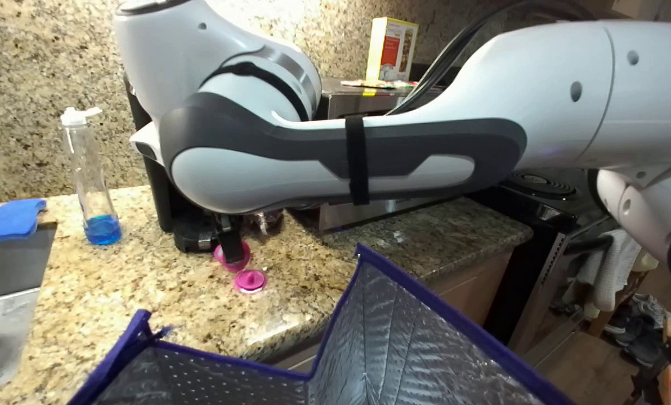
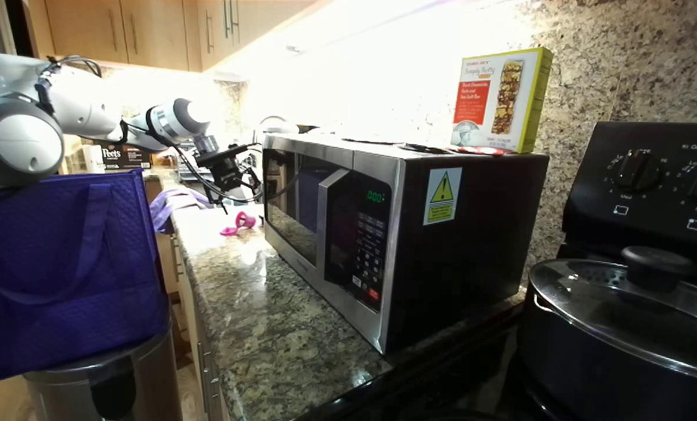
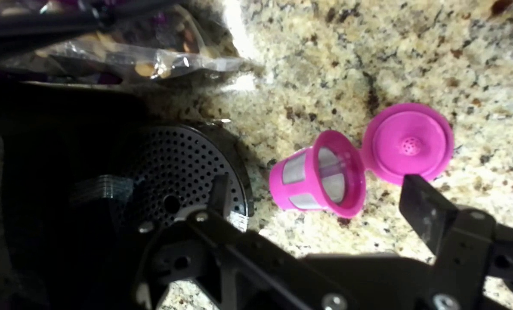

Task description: Pick up the pink coffee capsule from the counter and put it in the blue bag

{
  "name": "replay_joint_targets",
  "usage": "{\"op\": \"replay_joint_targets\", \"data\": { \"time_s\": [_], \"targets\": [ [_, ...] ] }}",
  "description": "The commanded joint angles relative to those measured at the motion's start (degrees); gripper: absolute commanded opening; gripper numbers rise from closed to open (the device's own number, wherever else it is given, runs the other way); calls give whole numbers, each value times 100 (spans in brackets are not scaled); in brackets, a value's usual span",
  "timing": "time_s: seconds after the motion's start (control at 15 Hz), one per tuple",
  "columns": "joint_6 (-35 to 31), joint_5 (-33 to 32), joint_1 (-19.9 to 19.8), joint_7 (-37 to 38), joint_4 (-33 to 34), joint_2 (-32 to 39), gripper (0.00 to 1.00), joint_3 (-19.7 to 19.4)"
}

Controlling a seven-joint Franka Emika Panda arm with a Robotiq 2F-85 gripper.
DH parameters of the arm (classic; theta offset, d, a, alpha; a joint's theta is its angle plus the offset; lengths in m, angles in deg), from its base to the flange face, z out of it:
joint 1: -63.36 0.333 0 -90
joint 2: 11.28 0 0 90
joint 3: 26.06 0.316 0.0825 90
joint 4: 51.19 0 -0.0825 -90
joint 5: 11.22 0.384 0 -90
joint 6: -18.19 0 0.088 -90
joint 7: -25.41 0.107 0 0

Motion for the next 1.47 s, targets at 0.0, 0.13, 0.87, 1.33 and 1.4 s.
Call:
{"op": "replay_joint_targets", "data": {
  "time_s": [0.0,0.13,0.87,1.33,1.4],
  "targets": [
    [-82,-155,56,-289,-330,-176,100,-158],
    [218,-304,-24,-489,396,221,100,-63],
    [-411,-233,-88,-687,429,294,99,-19],
    [-590,-113,-89,-647,-320,-40,74,-78],
    [-606,-118,-96,-620,-314,-22,67,-87]
  ]
}}
